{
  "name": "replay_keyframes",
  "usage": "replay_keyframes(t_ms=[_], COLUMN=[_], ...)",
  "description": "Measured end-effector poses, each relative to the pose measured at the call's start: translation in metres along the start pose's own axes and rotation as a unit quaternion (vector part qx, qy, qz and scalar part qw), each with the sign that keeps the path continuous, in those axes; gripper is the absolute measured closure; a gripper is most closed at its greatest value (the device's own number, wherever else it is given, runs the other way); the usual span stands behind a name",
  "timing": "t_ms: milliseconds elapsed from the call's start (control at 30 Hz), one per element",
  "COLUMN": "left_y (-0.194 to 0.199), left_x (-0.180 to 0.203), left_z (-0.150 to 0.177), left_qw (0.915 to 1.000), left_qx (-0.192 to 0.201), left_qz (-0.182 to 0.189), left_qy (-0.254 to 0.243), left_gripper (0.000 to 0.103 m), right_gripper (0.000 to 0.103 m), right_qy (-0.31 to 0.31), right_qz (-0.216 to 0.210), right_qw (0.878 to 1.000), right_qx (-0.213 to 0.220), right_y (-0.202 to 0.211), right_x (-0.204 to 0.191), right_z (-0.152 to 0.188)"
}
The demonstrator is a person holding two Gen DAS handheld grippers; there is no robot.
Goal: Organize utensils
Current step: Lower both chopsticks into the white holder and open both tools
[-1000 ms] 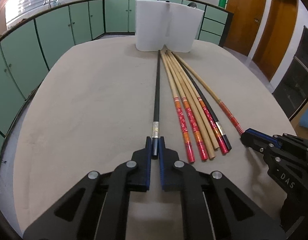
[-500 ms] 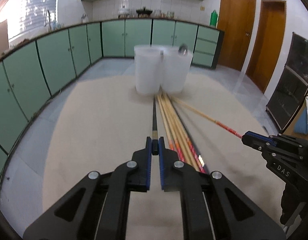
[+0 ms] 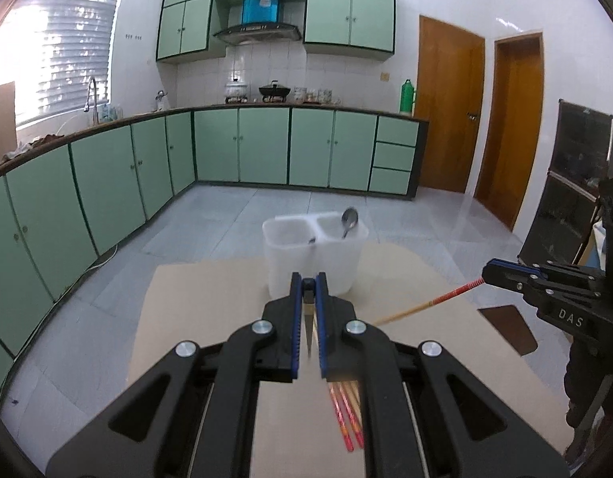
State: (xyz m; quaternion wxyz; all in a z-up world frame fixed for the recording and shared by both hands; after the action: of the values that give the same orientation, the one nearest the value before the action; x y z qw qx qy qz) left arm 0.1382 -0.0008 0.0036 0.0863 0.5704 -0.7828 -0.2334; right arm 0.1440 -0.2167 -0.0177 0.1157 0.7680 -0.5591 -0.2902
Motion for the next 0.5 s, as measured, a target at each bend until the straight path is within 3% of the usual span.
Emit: replay_keyframes(t_ms=[267,500], left_y=[-0.003,0.008], left_x=[-0.004,-0.014], left_z=[-0.028,-0.077], left_qw=[0.9995,0.9963], left_qx=[0.024,0.084], left_qz=[0.020,0.015], left_qy=[0.002,-0.007], left_gripper=[0.097,0.097], right_gripper=[0.097,0.097], right_qy=[0.020,0.038], right_qz=[-0.022,-0.055], right_qw=[1.000,0.997], right_qx=[0.007,0.049], right_y=[0.000,0.017], right_x=[-0.006,-0.019], right_z=[-0.043,-0.098])
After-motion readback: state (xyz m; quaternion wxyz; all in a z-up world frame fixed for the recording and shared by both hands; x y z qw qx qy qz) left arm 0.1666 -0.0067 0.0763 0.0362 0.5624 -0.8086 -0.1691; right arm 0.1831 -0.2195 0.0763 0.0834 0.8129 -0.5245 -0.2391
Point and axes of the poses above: each gripper's, at about its wrist camera, not at the fingertips, and y roughly against the way its jaws point, x to its right, z to its underside, the point moved 2 cm from there along -y, roughly the way its jaws point, and after that the axes turned 12 degrees about -y, right-handed, at the moved point
